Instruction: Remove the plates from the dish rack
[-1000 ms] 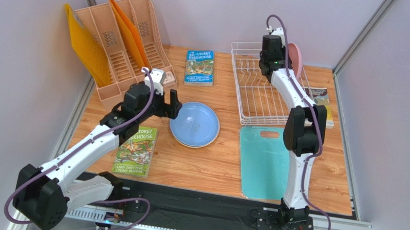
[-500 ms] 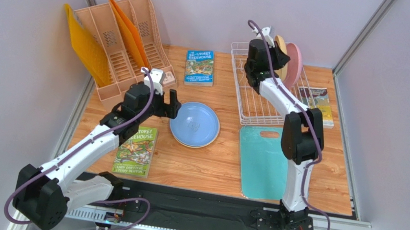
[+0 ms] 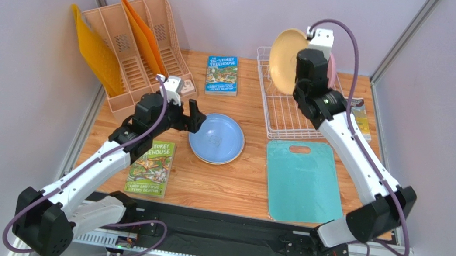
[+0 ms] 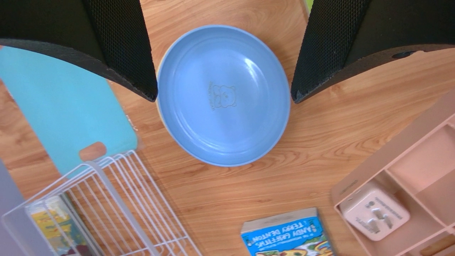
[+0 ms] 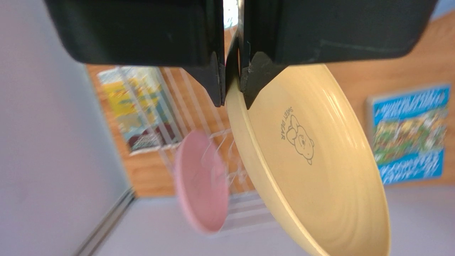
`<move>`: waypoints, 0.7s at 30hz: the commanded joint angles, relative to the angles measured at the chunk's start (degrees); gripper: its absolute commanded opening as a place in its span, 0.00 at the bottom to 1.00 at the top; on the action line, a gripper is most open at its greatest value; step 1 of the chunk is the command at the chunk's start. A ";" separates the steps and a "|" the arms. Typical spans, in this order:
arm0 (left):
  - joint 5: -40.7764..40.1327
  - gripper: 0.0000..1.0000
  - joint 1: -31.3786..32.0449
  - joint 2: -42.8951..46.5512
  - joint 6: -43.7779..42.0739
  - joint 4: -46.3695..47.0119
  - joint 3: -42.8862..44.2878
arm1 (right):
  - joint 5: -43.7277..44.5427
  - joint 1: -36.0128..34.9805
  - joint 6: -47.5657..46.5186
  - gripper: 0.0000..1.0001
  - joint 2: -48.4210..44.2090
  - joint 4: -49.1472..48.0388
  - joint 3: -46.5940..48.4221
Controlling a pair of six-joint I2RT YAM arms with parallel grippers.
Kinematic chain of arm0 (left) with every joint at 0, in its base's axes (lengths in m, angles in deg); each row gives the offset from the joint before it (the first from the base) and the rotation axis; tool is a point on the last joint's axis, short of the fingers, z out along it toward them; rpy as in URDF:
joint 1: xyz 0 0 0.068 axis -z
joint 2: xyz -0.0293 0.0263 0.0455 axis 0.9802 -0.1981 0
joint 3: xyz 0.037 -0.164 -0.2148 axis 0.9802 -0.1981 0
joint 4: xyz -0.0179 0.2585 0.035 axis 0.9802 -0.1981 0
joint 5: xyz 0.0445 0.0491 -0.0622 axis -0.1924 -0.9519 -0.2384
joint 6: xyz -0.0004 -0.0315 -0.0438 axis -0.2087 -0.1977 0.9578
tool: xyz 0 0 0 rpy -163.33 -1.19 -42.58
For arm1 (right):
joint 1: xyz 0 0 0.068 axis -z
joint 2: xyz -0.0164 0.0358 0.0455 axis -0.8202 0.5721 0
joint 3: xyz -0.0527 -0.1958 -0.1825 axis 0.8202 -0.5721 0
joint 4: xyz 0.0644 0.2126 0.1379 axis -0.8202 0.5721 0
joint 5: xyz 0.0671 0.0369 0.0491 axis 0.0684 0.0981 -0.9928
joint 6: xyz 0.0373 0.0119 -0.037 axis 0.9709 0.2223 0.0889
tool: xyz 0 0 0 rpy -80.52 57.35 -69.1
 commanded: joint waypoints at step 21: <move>11.15 0.83 0.96 -2.95 11.89 20.04 -7.50 | -55.66 -1.22 35.47 0.04 -20.82 -8.65 -37.18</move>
